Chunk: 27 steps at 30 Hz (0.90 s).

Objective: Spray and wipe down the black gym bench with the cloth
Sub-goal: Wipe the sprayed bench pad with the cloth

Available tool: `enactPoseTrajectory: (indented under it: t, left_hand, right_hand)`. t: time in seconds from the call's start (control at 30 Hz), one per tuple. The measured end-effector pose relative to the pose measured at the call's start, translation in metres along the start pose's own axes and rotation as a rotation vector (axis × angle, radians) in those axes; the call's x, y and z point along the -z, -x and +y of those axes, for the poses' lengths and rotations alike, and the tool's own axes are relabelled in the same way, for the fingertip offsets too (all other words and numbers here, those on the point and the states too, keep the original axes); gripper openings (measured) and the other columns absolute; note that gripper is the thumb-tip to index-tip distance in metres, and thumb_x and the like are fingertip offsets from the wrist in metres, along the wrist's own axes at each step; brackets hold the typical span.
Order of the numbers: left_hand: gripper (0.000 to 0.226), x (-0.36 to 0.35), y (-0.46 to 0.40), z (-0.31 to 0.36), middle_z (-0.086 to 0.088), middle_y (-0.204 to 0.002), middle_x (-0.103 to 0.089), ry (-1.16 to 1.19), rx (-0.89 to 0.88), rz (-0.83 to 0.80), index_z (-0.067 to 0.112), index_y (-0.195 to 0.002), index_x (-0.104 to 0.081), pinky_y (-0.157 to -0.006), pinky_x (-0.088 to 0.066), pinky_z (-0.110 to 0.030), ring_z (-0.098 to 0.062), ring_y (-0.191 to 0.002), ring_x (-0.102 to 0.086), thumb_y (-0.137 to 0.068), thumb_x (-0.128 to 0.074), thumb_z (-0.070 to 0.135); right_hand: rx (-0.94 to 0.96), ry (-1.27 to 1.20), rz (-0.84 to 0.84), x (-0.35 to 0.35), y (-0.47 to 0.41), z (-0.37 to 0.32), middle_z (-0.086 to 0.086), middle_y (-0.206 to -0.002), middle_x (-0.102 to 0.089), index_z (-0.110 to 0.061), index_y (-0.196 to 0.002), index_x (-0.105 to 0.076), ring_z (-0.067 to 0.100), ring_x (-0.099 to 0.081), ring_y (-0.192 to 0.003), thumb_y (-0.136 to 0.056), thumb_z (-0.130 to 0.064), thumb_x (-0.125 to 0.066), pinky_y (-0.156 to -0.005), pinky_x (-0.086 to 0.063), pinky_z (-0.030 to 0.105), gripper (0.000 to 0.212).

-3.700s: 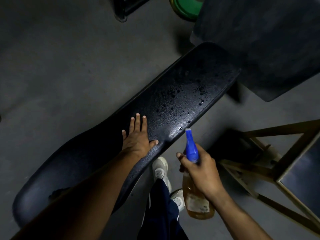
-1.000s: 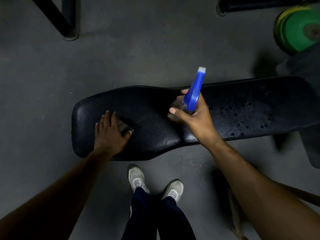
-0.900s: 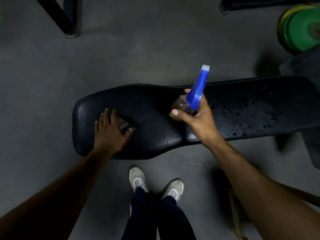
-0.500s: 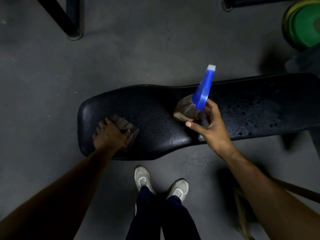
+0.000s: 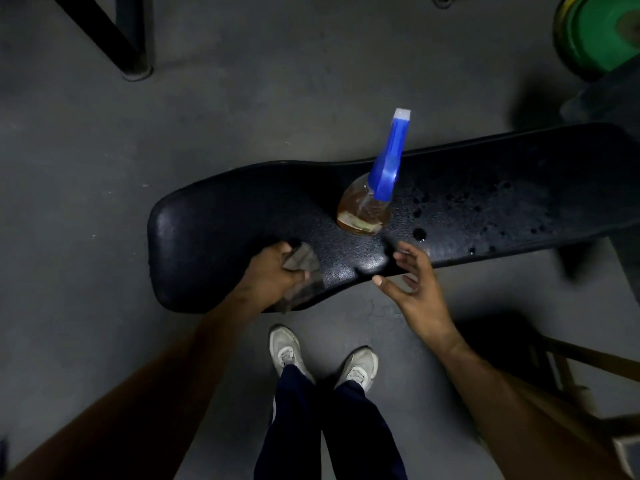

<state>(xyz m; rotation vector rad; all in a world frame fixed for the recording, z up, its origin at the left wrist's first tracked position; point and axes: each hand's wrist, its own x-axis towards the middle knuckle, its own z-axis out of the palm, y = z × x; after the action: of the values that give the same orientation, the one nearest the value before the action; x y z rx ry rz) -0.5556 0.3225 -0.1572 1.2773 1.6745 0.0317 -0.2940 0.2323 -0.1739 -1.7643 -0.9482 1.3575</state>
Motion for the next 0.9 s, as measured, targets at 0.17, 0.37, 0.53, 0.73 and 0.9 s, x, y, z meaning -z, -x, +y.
enactPoseTrajectory:
  t: [0.17, 0.37, 0.53, 0.73, 0.9]
  left_hand:
    - [0.082, -0.048, 0.024, 0.032, -0.006, -0.132, -0.063, 0.369, 0.086, -0.281, 0.024, -0.14, -0.043, -0.103, -0.051, -0.039, -0.018, -0.113, -0.065, -0.073, -0.089, 0.021]
    - [0.043, -0.105, 0.039, 0.079, -0.007, -0.103, -0.076, 0.538, 0.066, -0.364, 0.009, -0.118, -0.065, -0.094, -0.055, -0.042, -0.021, -0.094, -0.072, -0.079, -0.083, 0.015]
    - [0.023, -0.141, 0.038, 0.127, -0.011, -0.095, -0.074, 0.499, -0.022, -0.321, 0.002, -0.106, -0.067, -0.086, -0.053, -0.035, -0.023, -0.088, -0.068, -0.084, -0.075, 0.003]
    - [0.018, -0.178, 0.028, 0.19, -0.007, -0.097, -0.075, 0.386, -0.124, -0.337, 0.018, -0.098, -0.067, -0.081, -0.056, -0.034, -0.02, -0.087, -0.071, -0.086, -0.074, 0.006]
    - [0.018, -0.21, 0.021, 0.241, -0.006, -0.101, -0.073, 0.297, -0.159, -0.44, 0.02, -0.1, -0.063, -0.084, -0.058, -0.037, -0.021, -0.09, -0.072, -0.09, -0.071, 0.008]
  right_hand:
    - [-0.079, -0.118, -0.046, 0.0, 0.018, 0.006, -0.002, -0.124, -0.07, -0.033, -0.128, -0.064, 0.003, -0.066, -0.115, -0.093, -0.021, -0.079, -0.099, -0.05, 0.02, 0.04]
    - [-0.179, -0.364, -0.02, 0.021, 0.038, 0.011, 0.012, -0.099, -0.077, -0.004, -0.109, -0.072, 0.017, -0.072, -0.094, -0.102, -0.022, -0.069, -0.083, -0.06, 0.031, 0.019]
    - [-0.256, -0.51, 0.104, 0.071, 0.046, 0.018, 0.007, -0.098, -0.079, -0.001, -0.116, -0.068, 0.018, -0.075, -0.091, -0.1, -0.01, -0.069, -0.074, -0.064, 0.036, 0.018]
    - [-0.178, -0.53, 0.311, 0.141, 0.045, 0.031, 0.004, -0.097, -0.077, -0.01, -0.118, -0.067, 0.015, -0.072, -0.088, -0.091, 0.005, -0.074, -0.076, -0.062, 0.032, 0.032]
    - [-0.112, -0.612, 0.484, 0.193, 0.039, 0.03, 0.002, -0.096, -0.077, -0.011, -0.123, -0.067, 0.016, -0.072, -0.091, -0.089, 0.008, -0.074, -0.082, -0.062, 0.033, 0.039]
